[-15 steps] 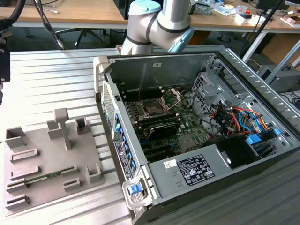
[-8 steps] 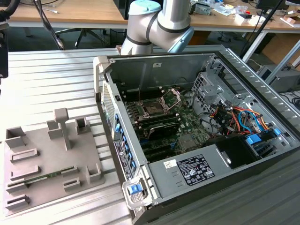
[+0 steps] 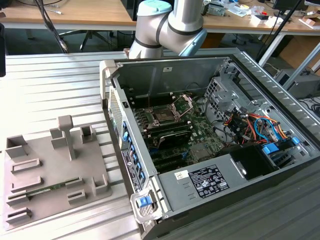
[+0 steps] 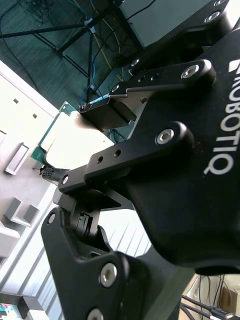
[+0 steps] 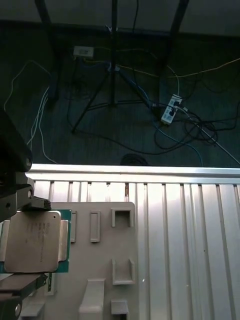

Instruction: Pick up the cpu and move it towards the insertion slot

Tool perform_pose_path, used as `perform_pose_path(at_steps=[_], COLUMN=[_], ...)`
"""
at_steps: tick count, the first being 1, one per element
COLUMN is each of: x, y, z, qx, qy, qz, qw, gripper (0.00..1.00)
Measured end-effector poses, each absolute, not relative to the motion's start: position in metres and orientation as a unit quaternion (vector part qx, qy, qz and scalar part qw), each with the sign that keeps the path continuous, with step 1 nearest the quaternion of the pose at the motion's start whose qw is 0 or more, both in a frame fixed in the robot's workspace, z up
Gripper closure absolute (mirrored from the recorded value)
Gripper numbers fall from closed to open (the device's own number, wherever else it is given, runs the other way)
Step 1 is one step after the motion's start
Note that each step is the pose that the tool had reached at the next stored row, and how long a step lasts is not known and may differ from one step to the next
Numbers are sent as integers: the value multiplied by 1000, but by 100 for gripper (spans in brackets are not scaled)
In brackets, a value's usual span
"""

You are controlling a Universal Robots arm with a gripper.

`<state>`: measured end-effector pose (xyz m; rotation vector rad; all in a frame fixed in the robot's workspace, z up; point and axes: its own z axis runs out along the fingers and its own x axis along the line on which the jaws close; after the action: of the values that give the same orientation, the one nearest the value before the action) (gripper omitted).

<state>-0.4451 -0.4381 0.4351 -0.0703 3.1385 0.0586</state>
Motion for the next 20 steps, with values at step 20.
perform_pose_path(at_steps=[20], x=[-435], y=[-438], z=[436], qx=[-22], qy=[1000], qz=[19], qw=[1], gripper=[45])
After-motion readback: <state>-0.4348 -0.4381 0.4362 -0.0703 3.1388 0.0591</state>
